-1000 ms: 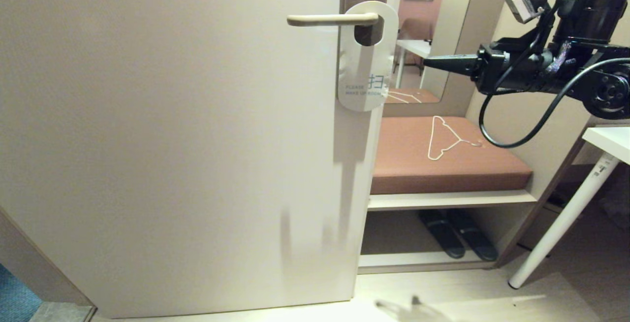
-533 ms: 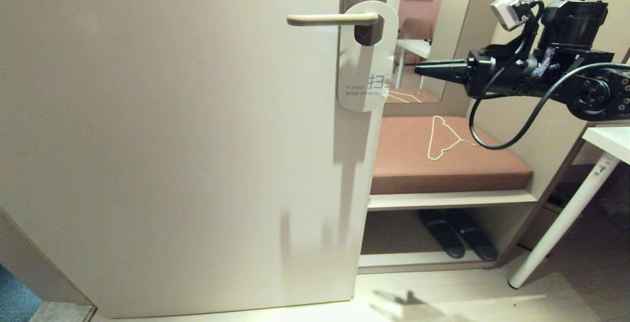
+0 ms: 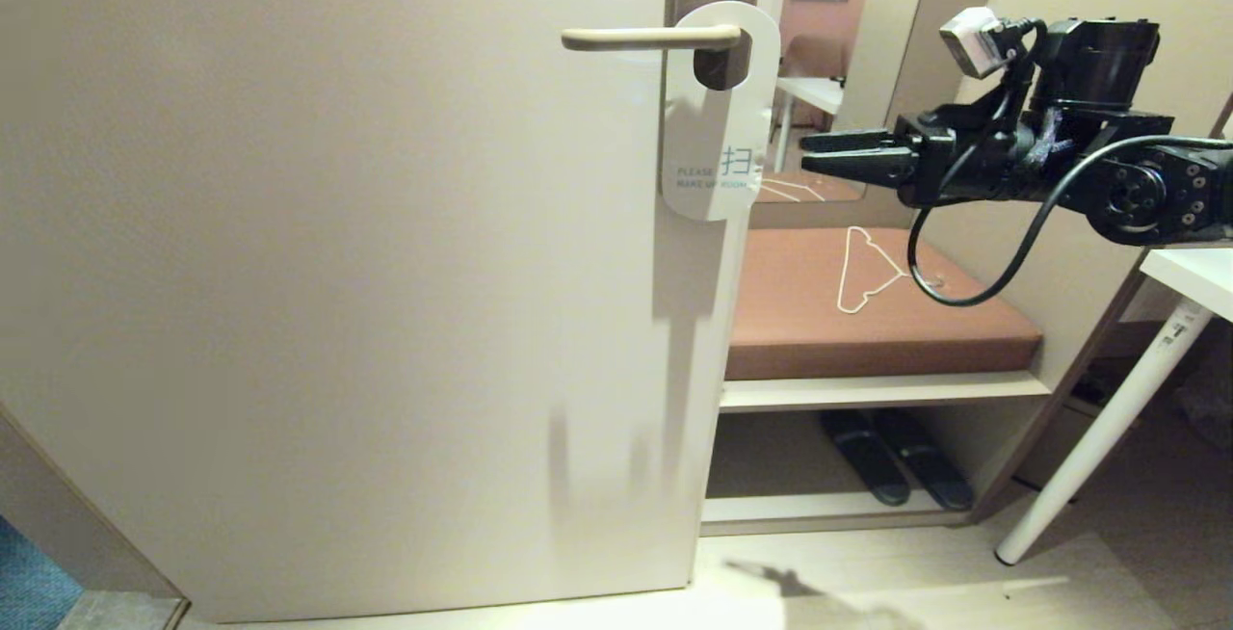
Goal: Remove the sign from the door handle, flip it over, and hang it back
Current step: Take down the sign
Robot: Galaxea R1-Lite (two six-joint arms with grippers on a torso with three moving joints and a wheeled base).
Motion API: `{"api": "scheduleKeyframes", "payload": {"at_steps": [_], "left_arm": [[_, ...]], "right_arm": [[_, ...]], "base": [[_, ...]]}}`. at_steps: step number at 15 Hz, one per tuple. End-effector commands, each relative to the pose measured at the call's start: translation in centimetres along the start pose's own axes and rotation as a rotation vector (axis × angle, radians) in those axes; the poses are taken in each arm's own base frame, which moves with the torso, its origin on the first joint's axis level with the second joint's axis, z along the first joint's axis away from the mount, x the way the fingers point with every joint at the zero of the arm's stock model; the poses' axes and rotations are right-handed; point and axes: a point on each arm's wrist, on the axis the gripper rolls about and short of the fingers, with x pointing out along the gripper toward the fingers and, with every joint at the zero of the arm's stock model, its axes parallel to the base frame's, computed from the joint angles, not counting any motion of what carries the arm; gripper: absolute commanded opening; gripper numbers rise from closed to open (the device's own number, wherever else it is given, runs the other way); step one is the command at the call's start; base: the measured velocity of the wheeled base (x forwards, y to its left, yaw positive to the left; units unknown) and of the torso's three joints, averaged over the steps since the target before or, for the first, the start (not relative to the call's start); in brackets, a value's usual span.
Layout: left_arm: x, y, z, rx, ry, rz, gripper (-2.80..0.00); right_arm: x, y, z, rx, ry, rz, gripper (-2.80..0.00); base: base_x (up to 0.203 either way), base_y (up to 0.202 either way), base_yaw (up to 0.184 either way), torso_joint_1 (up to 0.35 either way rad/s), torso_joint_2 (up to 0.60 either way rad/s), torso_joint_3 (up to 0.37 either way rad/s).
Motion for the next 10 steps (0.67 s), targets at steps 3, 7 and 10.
{"api": "scheduleKeyframes", "payload": {"at_steps": [3,7,10], "left_arm": [[0.0,0.0,0.0,0.000,0.001,0.000,-2.80],[0.0,0.0,0.0,0.000,0.001,0.000,-2.80],[0.0,0.0,0.0,0.000,0.001,0.000,-2.80]], "right_arm": [[1.5,-0.4,-0.7,0.005,0.004,0.037,0.00],[3.6,-0.2,0.2,-0.019,-0.012,0.085,0.00],[4.6,0.2,0.5,-0.028,-0.018,0.111,0.00]], "base": [[0.000,0.000,0.000,0.000,0.00,0.000],[0.000,0.000,0.000,0.000,0.00,0.000],[0.000,0.000,0.000,0.000,0.00,0.000]]}}
